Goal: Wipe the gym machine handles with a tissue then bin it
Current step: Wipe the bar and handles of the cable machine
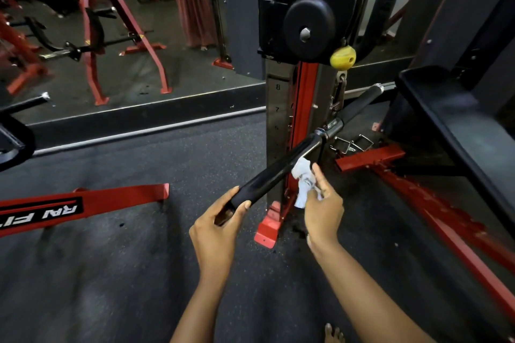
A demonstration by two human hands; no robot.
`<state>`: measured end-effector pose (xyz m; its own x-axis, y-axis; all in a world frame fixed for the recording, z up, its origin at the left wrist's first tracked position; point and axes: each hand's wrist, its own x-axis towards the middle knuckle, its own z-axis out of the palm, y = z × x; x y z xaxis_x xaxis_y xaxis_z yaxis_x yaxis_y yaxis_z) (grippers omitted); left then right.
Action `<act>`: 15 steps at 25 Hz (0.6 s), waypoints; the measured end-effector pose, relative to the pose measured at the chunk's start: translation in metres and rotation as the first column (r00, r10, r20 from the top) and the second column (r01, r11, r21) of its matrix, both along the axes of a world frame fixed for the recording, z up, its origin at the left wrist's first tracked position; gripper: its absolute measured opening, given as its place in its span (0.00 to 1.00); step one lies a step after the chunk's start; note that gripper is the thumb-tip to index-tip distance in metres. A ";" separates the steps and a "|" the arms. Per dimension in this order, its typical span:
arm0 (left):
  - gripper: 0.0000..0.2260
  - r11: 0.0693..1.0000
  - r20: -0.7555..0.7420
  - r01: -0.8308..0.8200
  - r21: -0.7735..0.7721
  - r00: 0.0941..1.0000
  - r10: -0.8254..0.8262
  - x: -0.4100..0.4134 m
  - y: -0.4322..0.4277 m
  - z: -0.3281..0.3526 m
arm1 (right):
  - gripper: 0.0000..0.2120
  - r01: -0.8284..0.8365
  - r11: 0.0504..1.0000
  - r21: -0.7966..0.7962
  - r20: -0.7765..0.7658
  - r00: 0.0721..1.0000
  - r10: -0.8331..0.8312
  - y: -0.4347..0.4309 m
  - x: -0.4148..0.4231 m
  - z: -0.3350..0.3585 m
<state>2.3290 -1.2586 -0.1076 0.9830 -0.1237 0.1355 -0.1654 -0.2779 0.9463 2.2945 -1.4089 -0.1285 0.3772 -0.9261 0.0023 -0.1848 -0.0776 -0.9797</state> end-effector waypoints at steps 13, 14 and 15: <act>0.16 0.995 0.006 0.067 0.080 0.998 -0.068 0.009 0.003 -0.004 | 0.21 -0.246 0.969 -0.032 0.068 0.966 0.248 0.088 -0.016 0.004; 0.17 0.987 0.045 0.084 0.137 0.995 -0.091 0.011 0.006 -0.004 | 0.20 -0.231 0.973 -0.023 0.061 0.971 0.232 0.077 -0.018 0.004; 0.18 0.971 0.113 0.097 0.219 0.986 -0.124 0.013 0.008 -0.005 | 0.20 -0.207 0.978 -0.019 0.052 0.977 0.207 0.063 -0.021 0.004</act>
<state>2.3420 -1.2511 -0.1127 0.9386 -0.2696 0.2153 -0.3195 -0.4433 0.8375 2.2737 -1.3456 -0.1243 0.5597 -0.8278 0.0393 -0.1112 -0.1220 -0.9863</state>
